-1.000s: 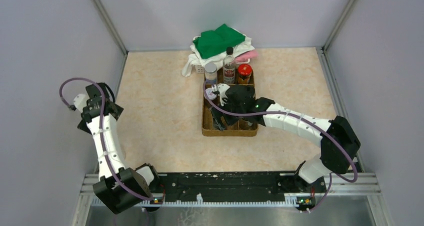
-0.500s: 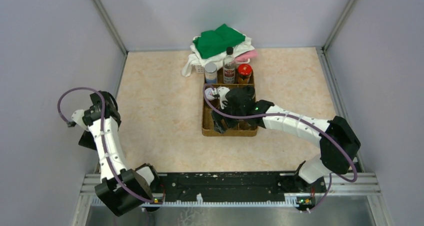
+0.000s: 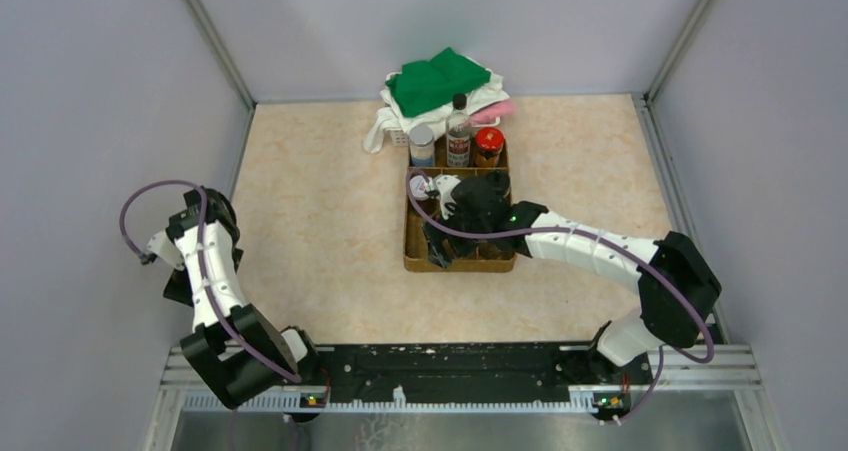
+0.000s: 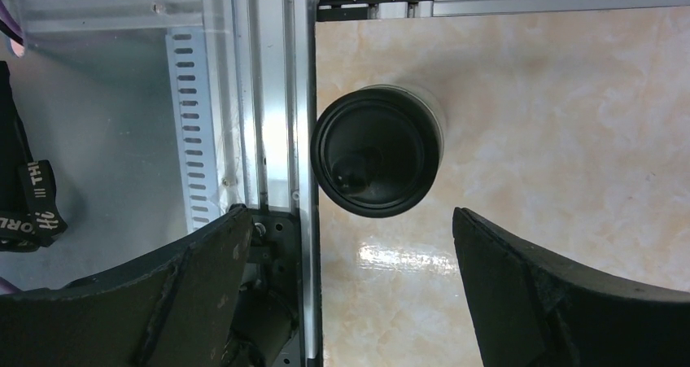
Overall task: Organize the condiment bottles
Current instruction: Pick up the bottle from the corner of the board.
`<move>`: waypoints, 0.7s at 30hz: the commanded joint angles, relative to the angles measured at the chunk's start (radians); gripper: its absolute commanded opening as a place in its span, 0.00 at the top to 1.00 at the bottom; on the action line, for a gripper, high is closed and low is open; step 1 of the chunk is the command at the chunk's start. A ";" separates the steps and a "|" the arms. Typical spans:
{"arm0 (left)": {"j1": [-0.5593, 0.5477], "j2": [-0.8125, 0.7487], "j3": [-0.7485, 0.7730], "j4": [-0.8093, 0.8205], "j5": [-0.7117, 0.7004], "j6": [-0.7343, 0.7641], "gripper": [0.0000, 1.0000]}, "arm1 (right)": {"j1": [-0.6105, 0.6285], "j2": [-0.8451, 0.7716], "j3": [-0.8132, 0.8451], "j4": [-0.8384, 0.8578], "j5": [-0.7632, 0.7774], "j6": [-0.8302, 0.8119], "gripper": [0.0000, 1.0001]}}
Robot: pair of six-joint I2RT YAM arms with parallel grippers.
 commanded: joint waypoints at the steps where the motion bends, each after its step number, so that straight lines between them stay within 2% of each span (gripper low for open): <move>1: 0.061 0.015 -0.017 0.091 0.020 0.067 0.01 | 0.010 -0.012 -0.001 0.031 0.001 0.003 0.22; 8: 0.159 0.040 -0.037 0.230 0.096 0.243 0.01 | 0.010 0.005 0.000 0.033 0.005 0.003 0.22; 15: 0.169 0.078 -0.063 0.305 0.174 0.286 0.01 | 0.008 0.016 0.004 0.028 0.022 -0.002 0.22; 21: 0.169 0.098 -0.074 0.347 0.181 0.308 0.01 | 0.000 0.027 0.007 0.030 0.030 -0.001 0.22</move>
